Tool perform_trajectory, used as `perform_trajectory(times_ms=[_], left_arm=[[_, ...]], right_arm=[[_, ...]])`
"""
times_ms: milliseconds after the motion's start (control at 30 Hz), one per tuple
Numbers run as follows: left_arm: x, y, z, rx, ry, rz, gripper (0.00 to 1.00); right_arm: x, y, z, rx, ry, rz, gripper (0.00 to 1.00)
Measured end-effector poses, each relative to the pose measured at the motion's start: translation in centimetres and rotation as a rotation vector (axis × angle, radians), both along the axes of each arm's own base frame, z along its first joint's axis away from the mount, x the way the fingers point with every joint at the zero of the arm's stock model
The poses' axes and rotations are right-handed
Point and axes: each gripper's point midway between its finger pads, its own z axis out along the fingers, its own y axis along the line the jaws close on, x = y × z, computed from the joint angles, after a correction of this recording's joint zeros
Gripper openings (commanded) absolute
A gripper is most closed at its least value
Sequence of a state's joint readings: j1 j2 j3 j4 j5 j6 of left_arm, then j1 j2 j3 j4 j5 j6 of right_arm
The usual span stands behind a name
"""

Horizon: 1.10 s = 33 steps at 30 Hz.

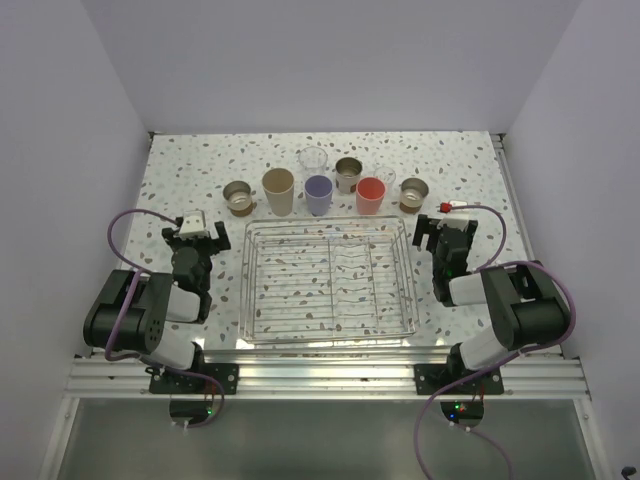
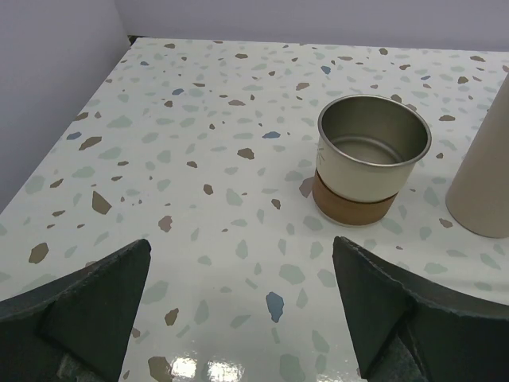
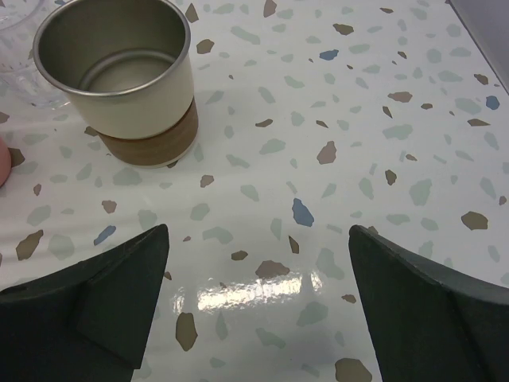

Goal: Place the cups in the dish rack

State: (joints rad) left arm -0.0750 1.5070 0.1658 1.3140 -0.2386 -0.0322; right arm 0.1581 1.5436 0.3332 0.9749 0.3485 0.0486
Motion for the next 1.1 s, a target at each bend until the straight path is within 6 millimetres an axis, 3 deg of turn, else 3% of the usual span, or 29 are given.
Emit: perform_trajectory(times_ms=[800,933,1100], left_arm=[[0.0,0.0,0.0,0.0,0.0,0.0,1.0],[0.0,0.0,0.0,0.0,0.0,0.0,1.0],[0.0,0.0,0.0,0.0,0.0,0.0,1.0]], right_arm=[[-0.3,-0.2,0.2,0.0,0.009,-0.013,0.98],[-0.6,-2.0,2.3,0.015,0.032,-0.148,0.98],[-1.2,-2.8,8.9,0.046,-0.081,-0.201,0.98]])
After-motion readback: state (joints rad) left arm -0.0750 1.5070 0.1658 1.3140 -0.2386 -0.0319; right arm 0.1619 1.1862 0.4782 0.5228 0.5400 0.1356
